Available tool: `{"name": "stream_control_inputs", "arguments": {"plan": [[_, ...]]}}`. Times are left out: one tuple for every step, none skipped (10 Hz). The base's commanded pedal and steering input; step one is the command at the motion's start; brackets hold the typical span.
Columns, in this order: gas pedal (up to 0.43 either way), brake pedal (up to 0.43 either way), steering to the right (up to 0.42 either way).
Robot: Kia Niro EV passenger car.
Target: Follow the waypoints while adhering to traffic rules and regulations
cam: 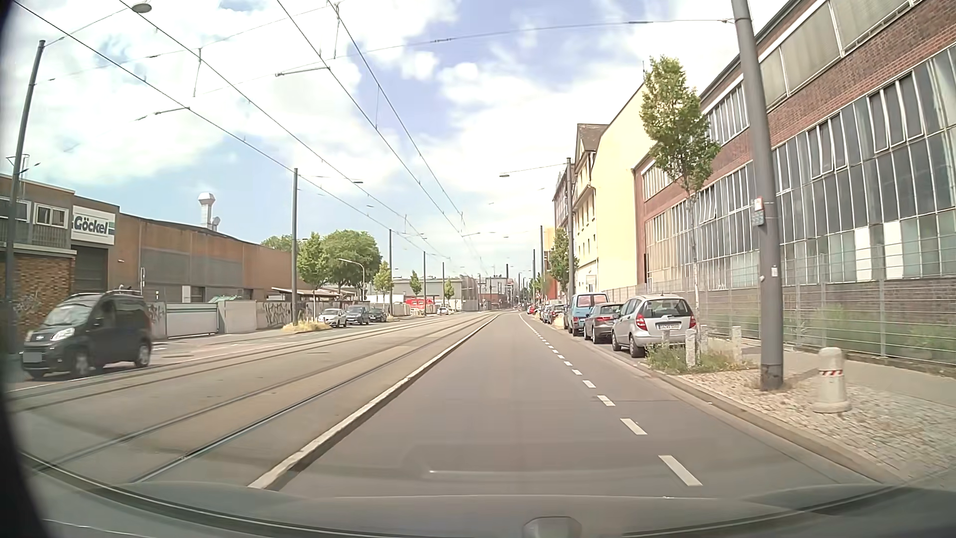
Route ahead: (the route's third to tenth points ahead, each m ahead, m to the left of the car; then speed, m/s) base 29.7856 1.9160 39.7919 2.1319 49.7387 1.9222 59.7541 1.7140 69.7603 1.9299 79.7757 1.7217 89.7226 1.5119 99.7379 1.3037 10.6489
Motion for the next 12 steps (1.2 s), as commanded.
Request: {"name": "stream_control_inputs", "arguments": {"plan": [[0.059, 0.030, 0.000], [0.059, 0.030, 0.000], [0.059, 0.030, 0.000], [0.059, 0.030, 0.001], [0.059, 0.030, 0.000], [0.059, 0.030, 0.001], [0.067, 0.030, 0.002], [0.067, 0.030, 0.003], [0.067, 0.030, 0.002], [0.067, 0.030, 0.003], [0.067, 0.030, 0.003], [0.067, 0.030, 0.002]]}}
